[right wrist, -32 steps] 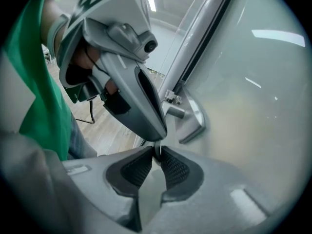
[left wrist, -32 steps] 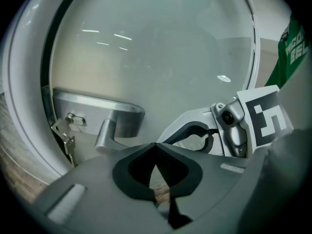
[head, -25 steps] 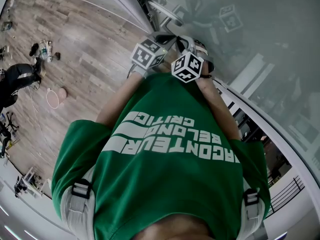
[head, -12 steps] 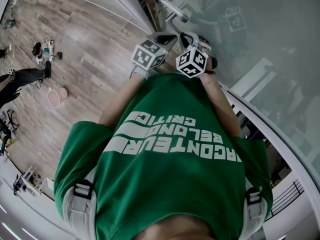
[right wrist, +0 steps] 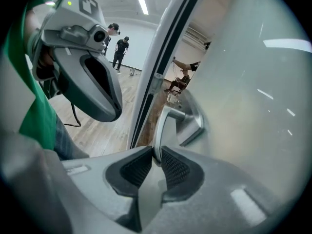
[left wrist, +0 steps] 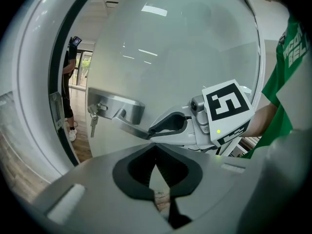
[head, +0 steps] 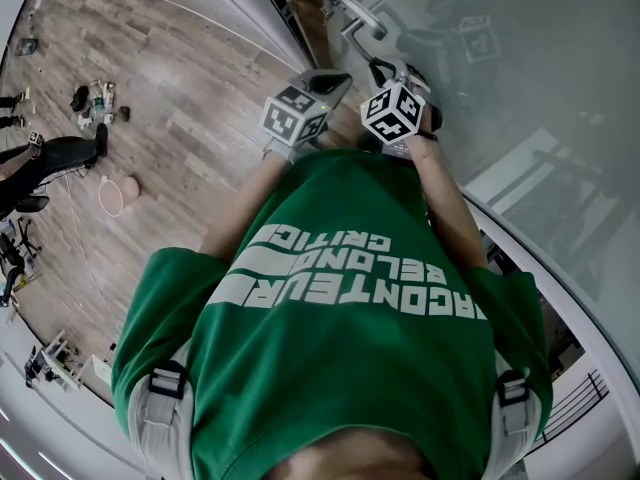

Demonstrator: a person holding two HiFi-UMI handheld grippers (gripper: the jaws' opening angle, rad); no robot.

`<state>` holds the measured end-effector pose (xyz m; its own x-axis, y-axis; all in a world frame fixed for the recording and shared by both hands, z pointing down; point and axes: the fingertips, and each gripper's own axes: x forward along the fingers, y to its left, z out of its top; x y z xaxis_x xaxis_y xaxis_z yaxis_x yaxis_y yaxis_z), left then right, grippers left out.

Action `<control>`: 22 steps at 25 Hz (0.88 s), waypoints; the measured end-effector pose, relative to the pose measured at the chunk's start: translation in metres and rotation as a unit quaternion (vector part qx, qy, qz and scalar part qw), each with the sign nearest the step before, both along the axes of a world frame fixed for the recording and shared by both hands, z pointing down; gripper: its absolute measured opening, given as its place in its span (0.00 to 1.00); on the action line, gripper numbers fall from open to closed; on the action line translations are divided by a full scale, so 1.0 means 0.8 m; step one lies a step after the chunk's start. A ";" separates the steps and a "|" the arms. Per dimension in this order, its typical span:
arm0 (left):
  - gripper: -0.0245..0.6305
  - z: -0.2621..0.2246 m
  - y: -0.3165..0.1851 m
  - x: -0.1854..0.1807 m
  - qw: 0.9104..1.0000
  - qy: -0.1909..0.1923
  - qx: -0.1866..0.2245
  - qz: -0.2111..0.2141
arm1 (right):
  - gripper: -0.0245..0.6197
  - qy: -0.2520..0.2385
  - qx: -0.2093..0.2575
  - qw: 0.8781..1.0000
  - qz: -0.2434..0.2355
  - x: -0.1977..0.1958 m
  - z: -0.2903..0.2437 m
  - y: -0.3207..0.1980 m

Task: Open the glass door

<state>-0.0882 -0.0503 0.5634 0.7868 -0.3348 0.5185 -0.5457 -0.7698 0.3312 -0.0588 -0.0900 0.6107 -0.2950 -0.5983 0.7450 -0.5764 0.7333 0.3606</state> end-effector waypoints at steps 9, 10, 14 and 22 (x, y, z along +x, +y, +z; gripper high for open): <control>0.05 -0.009 0.001 0.012 1.000 0.017 0.014 -0.015 | 0.12 -0.026 0.017 0.999 0.028 0.027 -0.025 -0.022; 0.05 -0.012 0.001 0.013 0.999 0.022 0.018 -0.018 | 0.12 -0.027 0.020 0.999 0.031 0.030 -0.028 -0.025; 0.05 -0.029 0.002 0.023 0.998 0.039 0.029 -0.028 | 0.12 -0.041 0.025 0.998 0.044 0.042 -0.039 -0.038; 0.05 -0.044 0.002 0.035 0.996 0.048 0.039 -0.066 | 0.15 -0.066 0.026 0.993 0.097 0.075 -0.045 -0.062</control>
<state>-0.0604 -0.0488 0.5281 0.7777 -0.4756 0.4112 -0.6130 -0.7187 0.3281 0.0012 -0.1398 0.5749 -0.2637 -0.6904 0.6737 -0.7493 0.5864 0.3077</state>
